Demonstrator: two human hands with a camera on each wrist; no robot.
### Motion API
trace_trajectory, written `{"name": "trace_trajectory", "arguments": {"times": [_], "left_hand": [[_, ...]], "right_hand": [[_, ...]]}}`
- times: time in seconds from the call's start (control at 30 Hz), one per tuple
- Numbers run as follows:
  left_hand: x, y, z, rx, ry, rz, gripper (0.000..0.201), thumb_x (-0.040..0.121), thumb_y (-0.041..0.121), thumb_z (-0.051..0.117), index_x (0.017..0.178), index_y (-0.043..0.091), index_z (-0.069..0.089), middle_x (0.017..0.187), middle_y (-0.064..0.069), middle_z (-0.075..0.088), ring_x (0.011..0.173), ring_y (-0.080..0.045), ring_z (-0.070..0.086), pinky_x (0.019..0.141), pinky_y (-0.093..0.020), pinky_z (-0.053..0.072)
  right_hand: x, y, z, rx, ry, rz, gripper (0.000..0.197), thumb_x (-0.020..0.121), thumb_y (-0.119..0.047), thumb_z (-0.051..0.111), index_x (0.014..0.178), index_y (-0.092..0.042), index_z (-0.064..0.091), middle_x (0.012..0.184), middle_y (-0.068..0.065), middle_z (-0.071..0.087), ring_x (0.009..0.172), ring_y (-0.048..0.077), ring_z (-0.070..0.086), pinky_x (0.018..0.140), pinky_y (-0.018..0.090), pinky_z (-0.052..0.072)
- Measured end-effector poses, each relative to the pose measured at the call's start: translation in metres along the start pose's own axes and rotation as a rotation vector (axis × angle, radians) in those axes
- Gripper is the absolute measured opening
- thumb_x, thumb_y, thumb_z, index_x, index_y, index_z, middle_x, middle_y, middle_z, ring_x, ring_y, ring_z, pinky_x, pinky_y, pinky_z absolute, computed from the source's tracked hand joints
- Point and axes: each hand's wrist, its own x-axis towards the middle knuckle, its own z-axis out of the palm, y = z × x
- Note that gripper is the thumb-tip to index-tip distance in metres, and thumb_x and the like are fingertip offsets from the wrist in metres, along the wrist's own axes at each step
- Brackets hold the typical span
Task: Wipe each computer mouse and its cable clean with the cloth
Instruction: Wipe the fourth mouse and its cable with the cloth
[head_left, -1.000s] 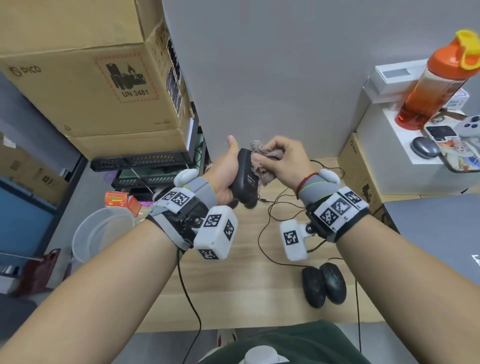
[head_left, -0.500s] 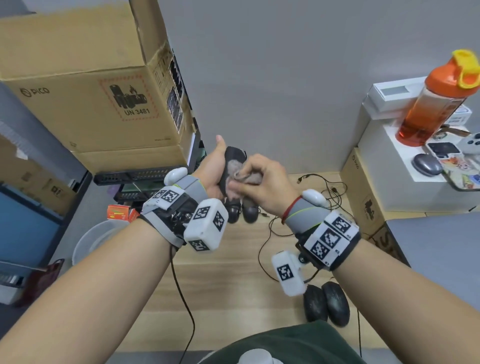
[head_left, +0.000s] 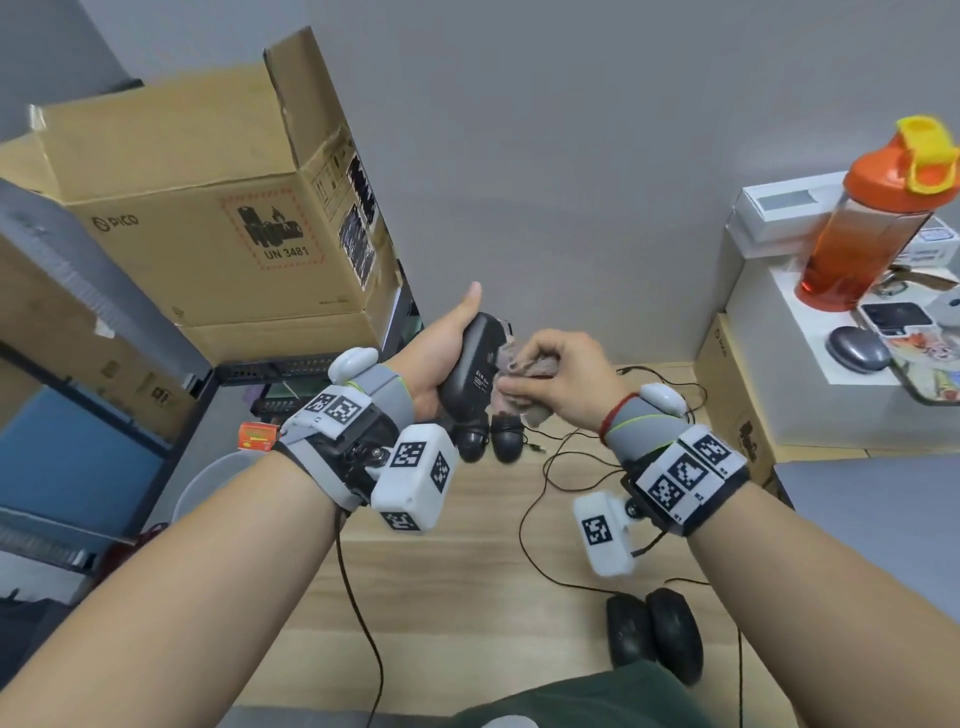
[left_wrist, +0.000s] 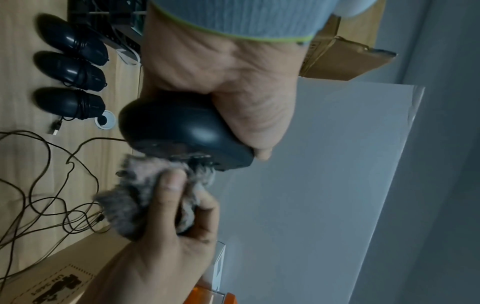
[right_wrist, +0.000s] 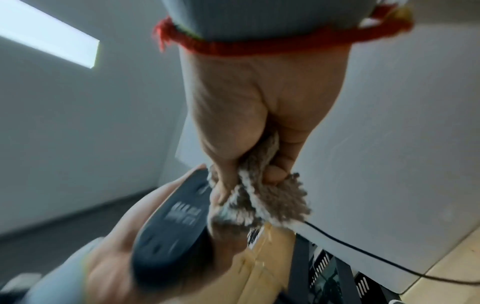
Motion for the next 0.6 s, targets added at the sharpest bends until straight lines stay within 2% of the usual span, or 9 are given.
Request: {"name": "trace_trajectory", "arguments": {"times": [0.07,0.13,0.2,0.27,0.33,0.43,0.53,0.6], "left_hand": [[-0.002,0.001,0.002,0.081,0.064,0.055,0.058,0.093,0.065,0.054,0.091,0.01,0.072,0.072,-0.011,0.061,0.061,-0.025,0.059,0.061,-0.03,0.049],[-0.005,-0.001,0.009,0.122,0.062,0.07,0.047,0.095,0.057,0.055,0.103,0.015,0.076,0.076,-0.01,0.062,0.061,-0.024,0.059,0.063,-0.031,0.047],[-0.007,-0.004,0.012,0.141,0.065,0.053,0.045,0.094,0.054,0.058,0.104,0.013,0.074,0.079,-0.01,0.064,0.063,-0.025,0.06,0.065,-0.032,0.048],[-0.01,-0.01,0.021,0.173,0.091,0.035,0.046,0.093,0.053,0.062,0.096,0.008,0.068,0.075,-0.013,0.066,0.062,-0.027,0.06,0.064,-0.034,0.049],[-0.009,-0.014,0.028,0.228,0.082,0.035,0.046,0.093,0.053,0.061,0.096,0.008,0.067,0.074,-0.017,0.065,0.059,-0.029,0.058,0.06,-0.035,0.047],[-0.012,-0.016,0.031,0.299,0.025,0.048,0.046,0.095,0.052,0.057,0.107,0.008,0.065,0.08,-0.023,0.063,0.06,-0.031,0.056,0.058,-0.036,0.046],[-0.015,-0.02,0.028,0.35,0.075,0.116,0.034,0.1,0.041,0.053,0.098,0.009,0.064,0.073,-0.018,0.064,0.06,-0.029,0.058,0.057,-0.035,0.047],[-0.012,-0.024,0.022,0.49,0.128,0.204,0.028,0.101,0.037,0.055,0.093,0.012,0.066,0.074,-0.013,0.067,0.067,-0.027,0.06,0.064,-0.036,0.048]], "right_hand": [[0.002,0.007,-0.019,0.231,0.172,0.1,0.02,0.077,-0.02,0.083,0.076,-0.024,0.063,0.08,-0.001,0.069,0.074,0.013,0.068,0.07,0.037,0.058],[0.001,0.007,-0.036,0.451,0.234,0.118,0.013,0.084,-0.011,0.075,0.085,-0.015,0.063,0.084,0.005,0.067,0.071,0.011,0.068,0.063,0.03,0.057],[-0.002,0.004,-0.041,0.434,0.143,0.092,0.012,0.087,-0.007,0.072,0.093,-0.012,0.063,0.086,0.002,0.066,0.072,0.005,0.066,0.067,0.023,0.054],[-0.01,0.007,-0.041,0.381,-0.041,0.082,0.023,0.086,0.001,0.069,0.107,-0.006,0.062,0.091,-0.001,0.067,0.078,0.0,0.064,0.074,0.016,0.05],[-0.014,0.016,-0.04,0.349,-0.21,0.102,0.034,0.086,0.008,0.065,0.119,0.001,0.058,0.098,0.001,0.068,0.086,-0.001,0.065,0.078,0.014,0.05],[-0.015,0.023,-0.036,0.249,-0.279,0.085,0.031,0.088,0.005,0.064,0.117,-0.005,0.062,0.099,0.0,0.069,0.087,-0.002,0.064,0.082,0.013,0.048],[-0.015,0.029,-0.035,0.174,-0.264,0.101,0.019,0.09,0.0,0.065,0.107,-0.009,0.065,0.087,-0.003,0.068,0.076,0.0,0.063,0.075,0.016,0.05],[-0.017,0.032,-0.034,0.075,-0.23,0.092,0.016,0.089,-0.003,0.067,0.101,-0.013,0.067,0.084,-0.003,0.068,0.075,0.003,0.062,0.073,0.018,0.05]]}}
